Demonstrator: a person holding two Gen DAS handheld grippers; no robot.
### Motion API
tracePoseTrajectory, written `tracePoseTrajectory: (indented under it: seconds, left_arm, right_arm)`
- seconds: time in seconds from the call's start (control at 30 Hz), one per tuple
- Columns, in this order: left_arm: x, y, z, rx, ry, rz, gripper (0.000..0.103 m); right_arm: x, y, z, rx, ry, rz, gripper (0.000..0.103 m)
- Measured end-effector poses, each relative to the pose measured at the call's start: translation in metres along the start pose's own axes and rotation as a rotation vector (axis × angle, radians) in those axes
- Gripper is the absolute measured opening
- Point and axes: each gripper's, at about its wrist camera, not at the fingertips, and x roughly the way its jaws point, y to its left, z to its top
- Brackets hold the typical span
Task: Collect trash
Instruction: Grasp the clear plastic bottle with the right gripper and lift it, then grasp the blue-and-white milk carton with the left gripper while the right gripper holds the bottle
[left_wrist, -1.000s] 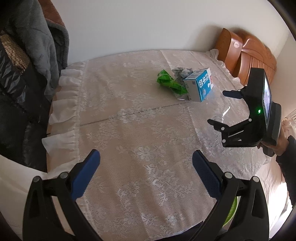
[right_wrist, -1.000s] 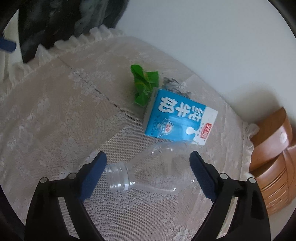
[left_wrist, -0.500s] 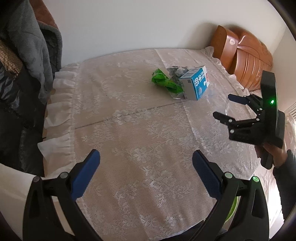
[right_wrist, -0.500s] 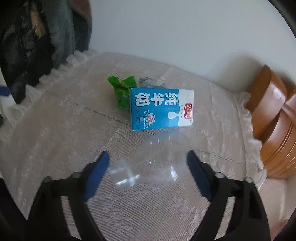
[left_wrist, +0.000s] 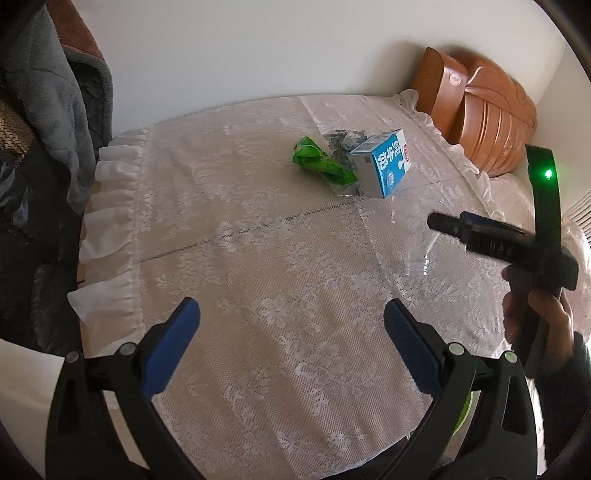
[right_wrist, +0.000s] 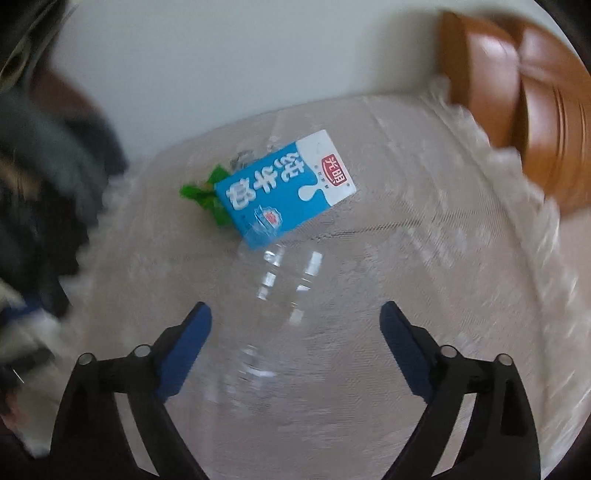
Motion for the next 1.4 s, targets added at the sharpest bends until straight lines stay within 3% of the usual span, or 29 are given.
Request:
tracePoseTrajectory:
  seconds: [0.13, 0.37, 0.47, 0.53, 0.67, 0.77, 0.9, 1.03, 1.27, 1.4]
  left_arm:
    - [0.002, -0.002, 0.003, 0.012, 0.002, -0.016, 0.095]
    - [0.007, -0.002, 0.010, 0.044, 0.006, -0.043, 0.095]
    - [0.012, -0.001, 0.014, 0.057, 0.014, -0.053, 0.095]
    - [0.014, -0.001, 0.016, 0.066, 0.016, -0.060, 0.095]
    - [0.015, -0.003, 0.021, 0.091, 0.011, -0.068, 0.095]
    - [0.013, -0.004, 0.024, 0.107, 0.003, -0.069, 0.095]
    - [0.012, -0.008, 0.026, 0.119, -0.004, -0.071, 0.095]
    - [0.008, -0.022, 0.028, 0.145, -0.019, -0.078, 0.095]
    - [0.013, -0.064, 0.046, 0.248, -0.076, -0.114, 0.095]
    - [0.041, -0.087, 0.076, 0.314, -0.104, -0.138, 0.095]
  right_arm:
    - [0.016, 0.014, 0.003, 0.079, 0.012, -0.047, 0.093]
    - [0.038, 0.027, -0.014, 0.172, -0.003, -0.210, 0.093]
    - [0.042, 0.035, -0.018, 0.128, -0.029, -0.282, 0.084]
    - [0.047, 0.037, -0.021, 0.109, -0.031, -0.311, 0.070]
    - [0.047, 0.036, -0.025, 0.105, -0.053, -0.322, 0.063]
    - [0.039, 0.030, -0.029, 0.115, -0.066, -0.269, 0.063]
    - [0.010, 0.024, -0.033, 0.145, -0.123, -0.150, 0.063]
    - [-0.034, 0.016, -0.041, 0.163, -0.176, -0.098, 0.063]
    - [-0.121, -0.007, -0.081, 0.186, -0.245, -0.132, 0.063]
    - [-0.153, -0.022, -0.101, 0.213, -0.259, -0.172, 0.063]
